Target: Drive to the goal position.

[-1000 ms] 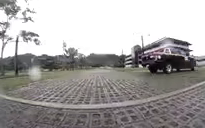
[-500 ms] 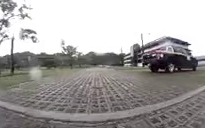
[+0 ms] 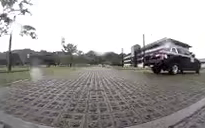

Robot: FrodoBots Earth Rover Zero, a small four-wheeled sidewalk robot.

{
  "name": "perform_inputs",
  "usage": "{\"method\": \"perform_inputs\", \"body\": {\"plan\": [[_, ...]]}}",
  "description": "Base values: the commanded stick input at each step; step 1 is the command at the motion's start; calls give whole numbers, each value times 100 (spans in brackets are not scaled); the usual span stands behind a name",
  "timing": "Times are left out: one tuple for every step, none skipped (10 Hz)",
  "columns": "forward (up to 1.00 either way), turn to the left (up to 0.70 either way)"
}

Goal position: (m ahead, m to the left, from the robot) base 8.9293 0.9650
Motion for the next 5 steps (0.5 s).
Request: {"method": "perform_inputs", "body": {"plan": [[70,0],[70,0],[70,0],[70,0],[70,0]]}}
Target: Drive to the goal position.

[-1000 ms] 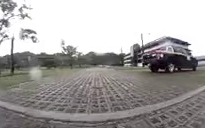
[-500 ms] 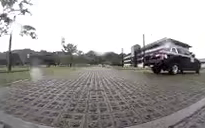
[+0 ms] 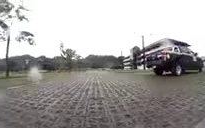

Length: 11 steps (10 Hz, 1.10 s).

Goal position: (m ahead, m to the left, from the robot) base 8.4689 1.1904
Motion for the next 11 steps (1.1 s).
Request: {"method": "perform_inputs", "body": {"plan": [[70,0],[70,0],[70,0],[70,0],[70,0],[70,0],[70,0],[70,0],[70,0],[70,0],[70,0]]}}
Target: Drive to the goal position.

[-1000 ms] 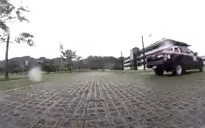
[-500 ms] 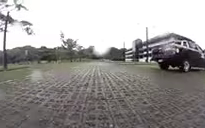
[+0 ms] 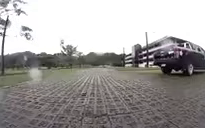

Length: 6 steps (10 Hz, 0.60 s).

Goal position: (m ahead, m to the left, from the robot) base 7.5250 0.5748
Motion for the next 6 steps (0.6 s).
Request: {"method": "perform_inputs", "body": {"plan": [[70,23],[70,35],[70,35],[70,0],[70,0],[70,0]]}}
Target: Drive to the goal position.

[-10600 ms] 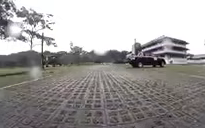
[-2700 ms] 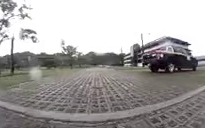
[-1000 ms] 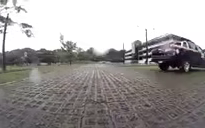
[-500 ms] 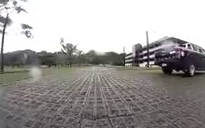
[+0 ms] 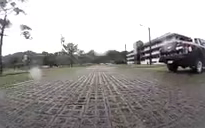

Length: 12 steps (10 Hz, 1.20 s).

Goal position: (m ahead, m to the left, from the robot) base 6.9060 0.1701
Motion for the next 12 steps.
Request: {"method": "perform_inputs", "body": {"plan": [[70,0],[70,0],[70,0],[70,0],[70,0],[70,0],[70,0],[70,0],[70,0],[70,0],[70,0],[70,0]]}}
